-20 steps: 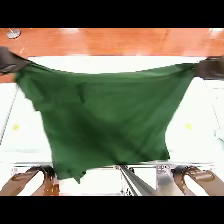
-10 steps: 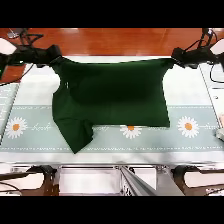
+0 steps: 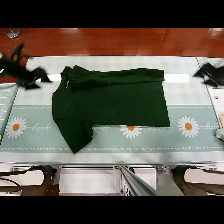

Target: Fold the shirts.

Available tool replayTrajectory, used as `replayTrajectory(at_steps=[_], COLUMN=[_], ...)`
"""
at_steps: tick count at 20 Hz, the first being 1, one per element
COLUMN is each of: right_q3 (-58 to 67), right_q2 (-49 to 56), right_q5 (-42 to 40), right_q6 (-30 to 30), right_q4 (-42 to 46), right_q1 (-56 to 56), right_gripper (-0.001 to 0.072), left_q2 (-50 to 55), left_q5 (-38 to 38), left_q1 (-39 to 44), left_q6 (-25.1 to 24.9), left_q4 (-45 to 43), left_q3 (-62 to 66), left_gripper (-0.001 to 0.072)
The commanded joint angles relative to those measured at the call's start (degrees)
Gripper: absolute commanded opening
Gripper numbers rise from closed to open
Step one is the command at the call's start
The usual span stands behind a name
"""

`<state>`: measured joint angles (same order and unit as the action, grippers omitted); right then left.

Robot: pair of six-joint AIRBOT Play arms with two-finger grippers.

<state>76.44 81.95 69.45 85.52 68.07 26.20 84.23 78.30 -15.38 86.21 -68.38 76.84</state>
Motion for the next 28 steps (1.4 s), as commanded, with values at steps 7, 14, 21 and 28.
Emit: replayTrajectory(at_steps=[7, 14, 21, 28], right_q3=[-44.85, -44.89, -44.89, -44.89], right_q2=[-26.69, -26.71, -26.71, -26.71], right_q5=[-5.77, -2.23, -2.38, -2.95], right_q6=[-11.96, -12.59, -12.74, -12.66], right_q4=[-20.87, -21.68, -21.7, -21.55], right_q1=[4.66, 4.66, 4.66, 4.66], right_gripper=[0.0621, 0.0621, 0.0621, 0.0621], left_q2=[-14.01, -8.26, -7.37, -3.02], left_q5=[-15.43, -16.46, -11.5, -13.73], left_q1=[-15.54, -14.95, -15.63, -8.81], left_q6=[-18.45, -22.12, -22.16, -22.53], left_q4=[29.18, 29.55, 25.86, 28.11], left_q3=[-40.94, -40.22, -36.98, -36.96], left_gripper=[0.07, 0.07, 0.07, 0.0699])
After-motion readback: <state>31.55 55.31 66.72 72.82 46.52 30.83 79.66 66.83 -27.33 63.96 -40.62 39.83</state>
